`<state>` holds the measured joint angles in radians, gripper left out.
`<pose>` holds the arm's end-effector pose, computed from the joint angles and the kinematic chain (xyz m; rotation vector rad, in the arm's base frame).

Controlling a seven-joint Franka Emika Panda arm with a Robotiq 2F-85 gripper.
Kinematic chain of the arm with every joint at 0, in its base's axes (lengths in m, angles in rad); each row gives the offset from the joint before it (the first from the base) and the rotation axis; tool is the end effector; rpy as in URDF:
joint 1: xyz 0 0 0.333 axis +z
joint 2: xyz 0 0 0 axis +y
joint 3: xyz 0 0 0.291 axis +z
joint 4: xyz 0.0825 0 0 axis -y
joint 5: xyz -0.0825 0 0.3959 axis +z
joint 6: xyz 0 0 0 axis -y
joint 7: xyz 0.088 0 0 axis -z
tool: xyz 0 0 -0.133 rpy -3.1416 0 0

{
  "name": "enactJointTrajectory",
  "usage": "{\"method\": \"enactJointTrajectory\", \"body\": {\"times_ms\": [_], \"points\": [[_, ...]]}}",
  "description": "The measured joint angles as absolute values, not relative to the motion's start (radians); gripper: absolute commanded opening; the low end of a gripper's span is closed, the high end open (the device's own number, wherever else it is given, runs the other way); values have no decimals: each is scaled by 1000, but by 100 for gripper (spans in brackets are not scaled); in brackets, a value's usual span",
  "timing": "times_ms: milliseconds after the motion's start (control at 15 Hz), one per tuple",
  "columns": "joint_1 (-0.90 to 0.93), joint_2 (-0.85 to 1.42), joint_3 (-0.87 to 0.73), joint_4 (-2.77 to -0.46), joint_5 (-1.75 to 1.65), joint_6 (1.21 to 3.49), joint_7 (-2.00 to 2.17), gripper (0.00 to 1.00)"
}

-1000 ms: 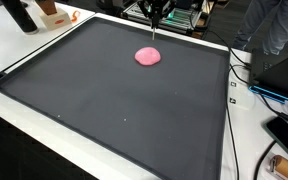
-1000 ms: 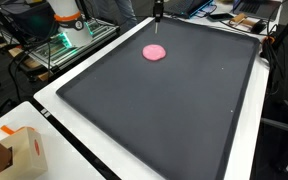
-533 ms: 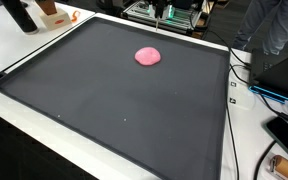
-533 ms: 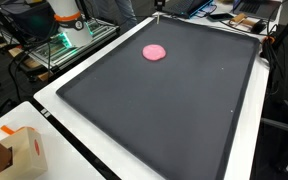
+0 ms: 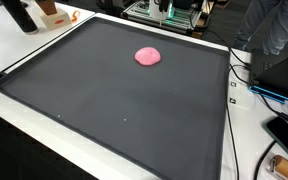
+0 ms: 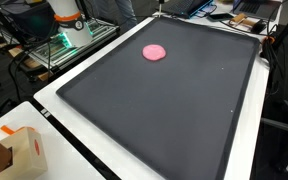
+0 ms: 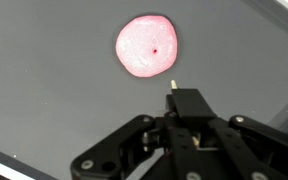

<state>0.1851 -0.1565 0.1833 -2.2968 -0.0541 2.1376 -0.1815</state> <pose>0.4695 0.1770 0.3549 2.9407 0.8725 0.0018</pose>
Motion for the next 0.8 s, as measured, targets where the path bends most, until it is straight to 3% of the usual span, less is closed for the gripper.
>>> {"method": "enactJointTrajectory", "body": {"times_ms": [133,200,800], "points": [[187,-157,186,-2287,-54,2121,-182,3],[189,-157,187,-2283,-54,2113,-182,13],[193,-157,188,-2276,-54,2099,-182,13]]}}
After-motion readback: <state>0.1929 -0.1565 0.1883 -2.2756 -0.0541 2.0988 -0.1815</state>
